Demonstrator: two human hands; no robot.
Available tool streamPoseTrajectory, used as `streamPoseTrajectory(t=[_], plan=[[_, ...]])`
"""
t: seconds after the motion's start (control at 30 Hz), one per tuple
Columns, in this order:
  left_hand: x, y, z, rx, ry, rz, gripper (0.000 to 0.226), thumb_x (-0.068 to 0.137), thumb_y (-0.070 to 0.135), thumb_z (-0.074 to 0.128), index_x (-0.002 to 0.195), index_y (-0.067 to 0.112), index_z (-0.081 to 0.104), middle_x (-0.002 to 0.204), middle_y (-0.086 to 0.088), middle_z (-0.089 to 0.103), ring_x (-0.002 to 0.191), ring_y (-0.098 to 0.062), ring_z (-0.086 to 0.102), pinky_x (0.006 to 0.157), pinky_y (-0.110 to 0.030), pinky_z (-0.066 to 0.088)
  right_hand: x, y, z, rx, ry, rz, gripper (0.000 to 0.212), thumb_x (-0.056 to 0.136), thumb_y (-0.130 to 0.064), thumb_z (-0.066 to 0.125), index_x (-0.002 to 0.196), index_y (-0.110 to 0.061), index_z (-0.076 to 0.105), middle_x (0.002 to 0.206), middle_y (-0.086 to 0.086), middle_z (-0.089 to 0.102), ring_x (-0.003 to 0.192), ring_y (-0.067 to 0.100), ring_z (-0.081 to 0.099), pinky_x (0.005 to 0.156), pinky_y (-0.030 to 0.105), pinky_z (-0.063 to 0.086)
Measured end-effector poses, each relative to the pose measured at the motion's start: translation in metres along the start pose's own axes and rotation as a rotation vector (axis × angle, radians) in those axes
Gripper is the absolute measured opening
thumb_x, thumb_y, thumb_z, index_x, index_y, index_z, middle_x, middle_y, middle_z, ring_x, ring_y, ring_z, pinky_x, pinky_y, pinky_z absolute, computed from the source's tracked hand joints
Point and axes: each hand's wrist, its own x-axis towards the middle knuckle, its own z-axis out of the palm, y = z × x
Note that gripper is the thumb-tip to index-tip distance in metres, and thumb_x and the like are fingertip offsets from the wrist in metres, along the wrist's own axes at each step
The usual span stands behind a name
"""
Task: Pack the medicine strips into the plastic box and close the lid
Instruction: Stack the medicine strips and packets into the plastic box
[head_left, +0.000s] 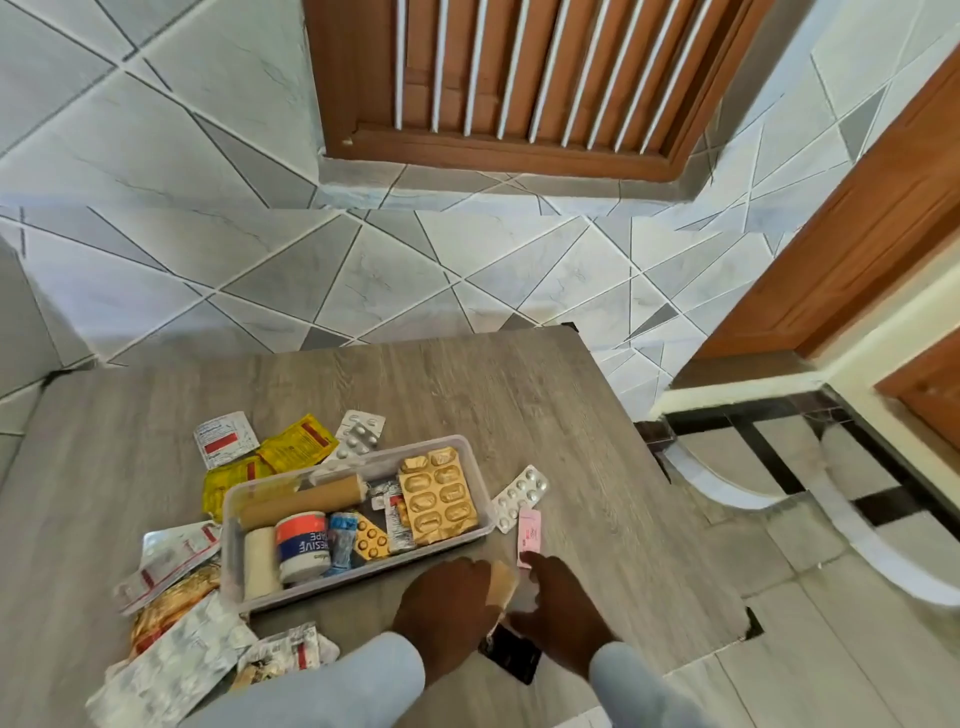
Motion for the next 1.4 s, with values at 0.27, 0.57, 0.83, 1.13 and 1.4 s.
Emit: streamPoseTrajectory(t=[0.27,0.57,0.83,1.13,1.4], plan=[[0.017,0.027,0.024,-0.094,0.009,-0.347,0.055,0.084,0.032,0.061,0.135,0.023,0.041,0.137,-0.003,0.048,0.123,-0.023,0.048,0.099,-0.036,0.043,0.018,-0.006,0.003,0.152,-0.031,-0.030,0.035,0.089,-0.012,0.054,0.124,-0.016,0.058,0.123,0.008,0.061,0.113,0.023,0.058,0.098,0.030,0.046],[-0.022,0.015,0.013,-0.486,0.341,-0.455,0.058,0.083,0.041,0.053,0.138,0.034,0.038,0.141,0.007,0.048,0.127,-0.014,0.046,0.109,-0.032,0.036,-0.003,-0.060,-0.021,0.421,0.078,-0.369,0.018,0.086,-0.012,0.064,0.091,-0.028,0.061,0.086,-0.010,0.065,0.082,0.008,0.061,0.066,0.010,0.042],[-0.028,-0.057,-0.037,-0.647,0.630,-0.532,0.043,0.091,0.027,0.058,0.132,0.023,0.048,0.125,-0.002,0.062,0.110,-0.018,0.060,0.093,-0.028,0.046,0.030,-0.147,0.006,0.479,-0.060,-0.491,0.033,0.087,0.003,0.055,0.107,-0.024,0.057,0.101,-0.003,0.063,0.088,0.013,0.062,0.064,0.005,0.046],[0.008,-0.110,-0.027,0.086,0.254,-0.354,0.023,0.083,0.019,0.051,0.099,0.018,0.067,0.109,-0.006,0.068,0.104,-0.028,0.060,0.091,-0.040,0.049,0.079,-0.160,0.035,-0.333,-0.101,-0.375,0.025,0.087,-0.008,0.050,0.103,-0.008,0.068,0.111,0.015,0.064,0.108,0.033,0.060,0.088,0.032,0.046],[0.010,-0.113,-0.055,-0.003,0.341,-0.262,0.026,0.091,0.034,0.047,0.100,0.019,0.066,0.107,-0.006,0.066,0.104,-0.025,0.057,0.086,-0.036,0.046,0.076,-0.158,0.016,-0.111,0.011,-0.331,0.025,0.090,-0.006,0.048,0.106,-0.010,0.068,0.105,0.010,0.067,0.098,0.026,0.062,0.084,0.026,0.048]])
